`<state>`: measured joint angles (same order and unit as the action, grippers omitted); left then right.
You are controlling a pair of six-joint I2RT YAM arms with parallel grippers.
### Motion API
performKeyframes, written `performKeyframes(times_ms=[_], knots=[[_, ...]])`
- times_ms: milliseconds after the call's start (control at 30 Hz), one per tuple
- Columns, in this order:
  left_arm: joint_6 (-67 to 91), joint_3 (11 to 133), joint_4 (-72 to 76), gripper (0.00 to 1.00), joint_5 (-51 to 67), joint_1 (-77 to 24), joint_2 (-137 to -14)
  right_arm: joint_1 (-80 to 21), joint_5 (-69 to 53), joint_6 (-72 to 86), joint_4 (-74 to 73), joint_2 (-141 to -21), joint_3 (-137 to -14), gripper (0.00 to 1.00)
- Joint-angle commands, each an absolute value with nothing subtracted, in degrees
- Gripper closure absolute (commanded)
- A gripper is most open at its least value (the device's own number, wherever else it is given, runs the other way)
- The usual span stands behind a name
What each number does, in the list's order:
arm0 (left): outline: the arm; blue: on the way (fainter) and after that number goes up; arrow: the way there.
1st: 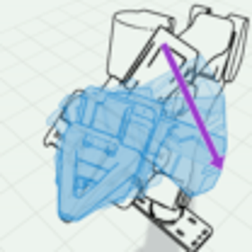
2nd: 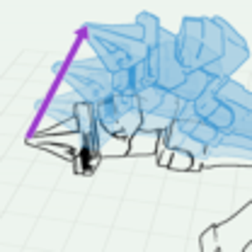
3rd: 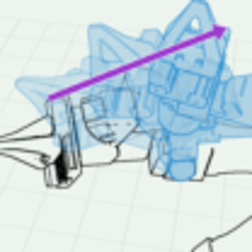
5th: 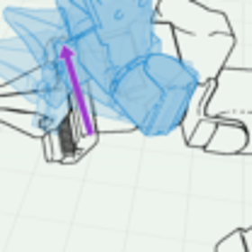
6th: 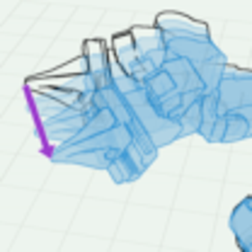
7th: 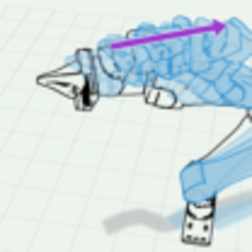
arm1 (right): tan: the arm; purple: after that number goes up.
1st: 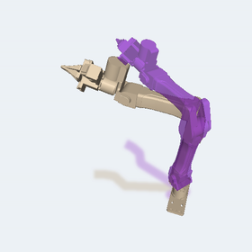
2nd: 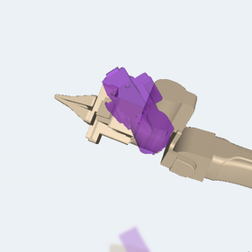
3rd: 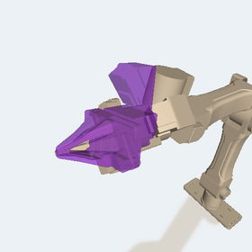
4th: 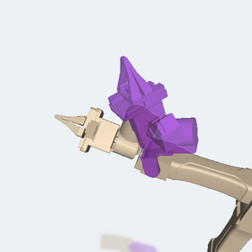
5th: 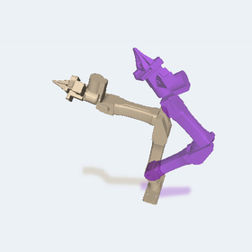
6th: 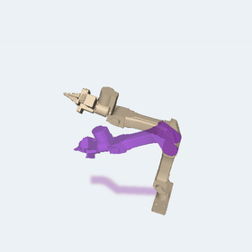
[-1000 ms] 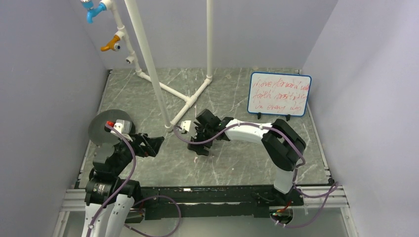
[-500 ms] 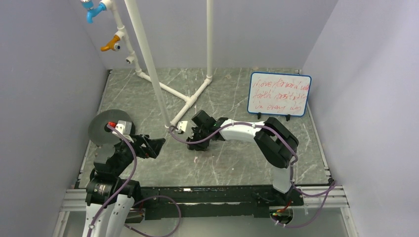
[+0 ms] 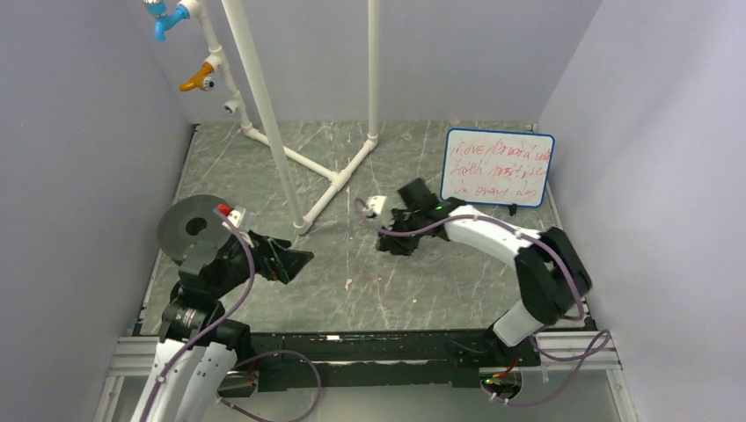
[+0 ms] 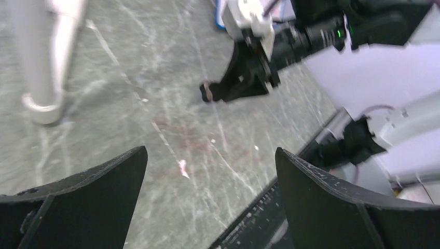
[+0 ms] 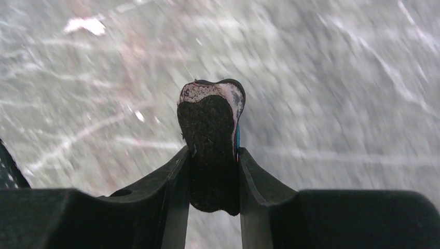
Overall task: Erase the whiteboard
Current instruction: Adjust the whiteboard eraser at the center of the board.
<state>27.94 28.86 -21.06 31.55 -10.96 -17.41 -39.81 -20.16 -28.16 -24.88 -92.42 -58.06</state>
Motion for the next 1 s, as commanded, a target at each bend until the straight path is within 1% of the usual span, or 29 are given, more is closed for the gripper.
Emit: performKeyframes(times_ms=[0, 67, 167, 233, 333, 500, 533, 567, 667, 767, 833, 967], knots=[[28.46, 29.98, -13.73, 0.00, 28.18, -22.12, -22.86, -31.06, -22.98, -31.38, -32.40, -84.67, -53.57, 0.74], [27.00, 31.58, -12.90, 0.01, 22.13, -30.35, -26.64, -26.33, -24.07, -32.52, -34.03, -82.12, -52.09, 0.74], [23.68, 34.53, -12.16, 0.00, 13.40, -41.45, -32.89, -23.86, -24.67, -35.45, -37.09, -80.74, -50.19, 0.73], [22.90, 35.98, -10.31, 0.01, 10.88, -45.69, -36.66, -23.79, -23.59, -36.99, -37.89, -80.76, -48.15, 0.72], [22.68, 36.56, -6.31, 0.01, 10.43, -49.68, -41.85, -23.30, -21.27, -37.91, -37.59, -81.56, -45.52, 0.72], [22.97, 33.78, -0.57, 0.01, 9.81, -52.18, -46.94, -22.03, -29.09, -38.46, -41.01, -83.23, -46.42, 0.68], [23.08, 33.04, 0.88, 0.01, 10.11, -52.27, -47.40, -22.04, -29.77, -38.05, -41.49, -83.43, -46.94, 0.65], [23.46, 32.23, 1.78, 0.01, 10.04, -52.39, -47.60, -21.93, -30.76, -37.98, -42.12, -83.70, -47.55, 0.61], [23.94, 30.00, 3.52, 0.01, 9.81, -52.43, -47.43, -21.71, -37.03, -39.57, -46.39, -84.26, -49.76, 0.43], [24.52, 27.81, 5.33, 0.01, 9.77, -52.40, -47.03, -21.69, -41.86, -42.42, -50.49, -85.09, -51.83, 0.35], [25.08, 26.79, 6.23, 0.01, 9.85, -52.38, -47.54, -21.65, -42.85, -42.21, -50.83, -85.80, -52.65, 0.33], [25.49, 25.91, 7.62, 0.01, 10.82, -52.60, -49.13, -21.68, -44.57, -45.21, -55.07, -87.84, -55.04, 0.34]])
